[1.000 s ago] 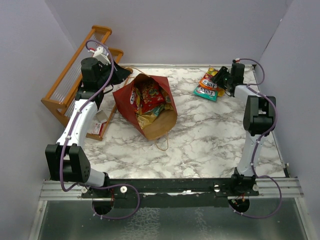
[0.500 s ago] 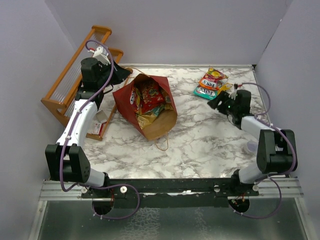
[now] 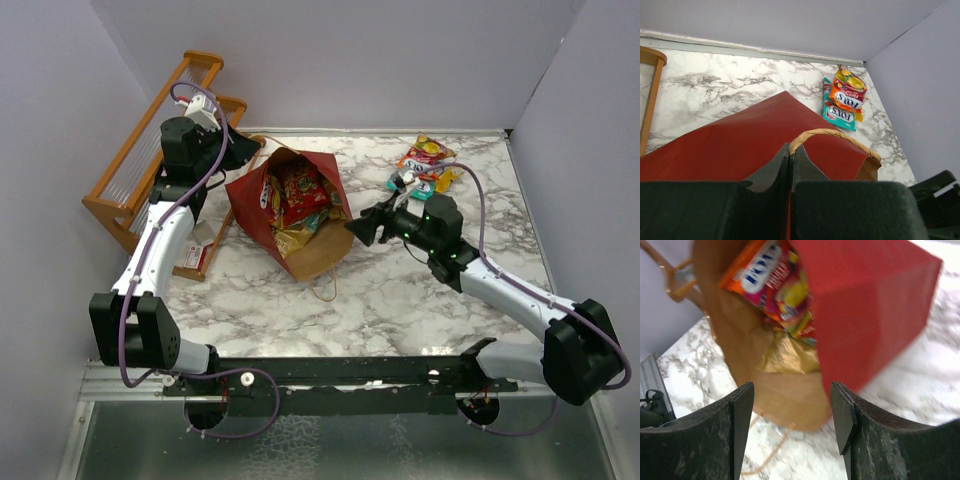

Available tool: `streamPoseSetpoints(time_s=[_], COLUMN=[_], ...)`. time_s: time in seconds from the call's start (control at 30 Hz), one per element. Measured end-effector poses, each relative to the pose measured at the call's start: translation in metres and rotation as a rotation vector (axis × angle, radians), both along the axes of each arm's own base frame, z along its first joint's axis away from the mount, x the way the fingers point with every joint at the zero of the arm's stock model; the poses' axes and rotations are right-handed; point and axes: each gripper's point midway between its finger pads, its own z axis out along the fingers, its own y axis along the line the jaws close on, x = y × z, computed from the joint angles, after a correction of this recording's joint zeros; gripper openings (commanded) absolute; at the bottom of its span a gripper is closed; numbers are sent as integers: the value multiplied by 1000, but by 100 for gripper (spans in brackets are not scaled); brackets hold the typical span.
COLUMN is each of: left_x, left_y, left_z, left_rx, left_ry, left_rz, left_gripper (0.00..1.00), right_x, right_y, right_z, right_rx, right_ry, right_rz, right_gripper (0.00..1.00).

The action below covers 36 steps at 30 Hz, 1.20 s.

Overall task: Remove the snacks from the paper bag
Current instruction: Take out the snack from the paper bag.

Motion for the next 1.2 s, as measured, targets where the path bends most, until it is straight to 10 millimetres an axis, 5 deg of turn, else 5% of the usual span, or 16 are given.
streamPoseSetpoints(time_s=[0.13, 0.43, 0.7, 0.9, 1.2], left_x=[-2, -2, -2, -2, -1], left_y=[1, 5, 5, 5, 5], left_z=[5, 10, 7, 7, 8], left_rx=[10, 33, 36, 35, 31], left_ry=[-22, -50, -47, -47, -49], left_rz=[1, 18, 20, 20, 21], left_gripper=[0, 0, 0, 0, 0], right_x=[-7, 0, 58, 76, 95], right_y=[49, 149, 169, 186, 212], right_z=[26, 17, 19, 29, 18], right_rx=[3, -5, 60, 125, 133], right_ry=[-95, -141, -93, -86, -72], right_rz=[58, -11, -240, -275, -277], right_gripper=[48, 39, 41, 46, 53])
